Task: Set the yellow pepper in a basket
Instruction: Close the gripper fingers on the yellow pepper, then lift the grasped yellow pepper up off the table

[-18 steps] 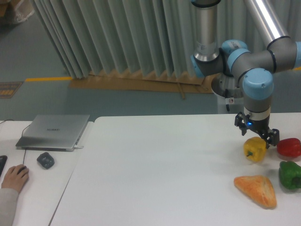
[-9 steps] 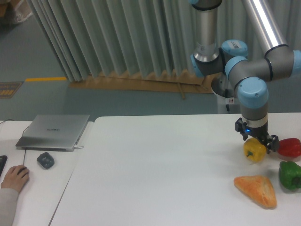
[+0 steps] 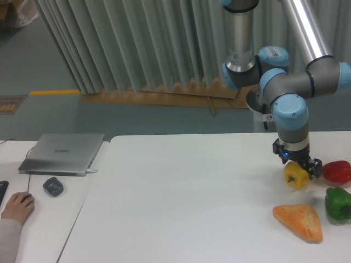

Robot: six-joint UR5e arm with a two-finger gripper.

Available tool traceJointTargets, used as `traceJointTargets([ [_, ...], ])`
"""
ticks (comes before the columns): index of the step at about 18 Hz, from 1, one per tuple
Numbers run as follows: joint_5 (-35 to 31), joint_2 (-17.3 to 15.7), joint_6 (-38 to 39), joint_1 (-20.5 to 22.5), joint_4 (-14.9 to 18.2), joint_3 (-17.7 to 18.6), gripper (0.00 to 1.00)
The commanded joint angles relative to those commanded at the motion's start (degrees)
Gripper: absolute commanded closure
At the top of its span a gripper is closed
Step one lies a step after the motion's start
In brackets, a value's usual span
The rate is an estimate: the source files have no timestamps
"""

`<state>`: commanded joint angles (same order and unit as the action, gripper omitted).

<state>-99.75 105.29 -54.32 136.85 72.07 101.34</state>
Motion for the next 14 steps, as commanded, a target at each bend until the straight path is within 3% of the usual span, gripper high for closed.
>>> traceJointTargets([
  [7,-2.4,0.7,0.4,-0.7,-1.3,0.2,0.00],
  [8,-2.4,0.7,0.4,-0.7,-1.3,0.2,0.05],
  [10,-2.5,0.7,0.4,-0.7,-1.3,0.0,0.37],
  [12,-2.5,0.6,0.3,-0.7,-1.3,-0.1,0.38],
  [14,-2.5,0.6,0.4,-0.7,-1.3,-0.2,0.51],
])
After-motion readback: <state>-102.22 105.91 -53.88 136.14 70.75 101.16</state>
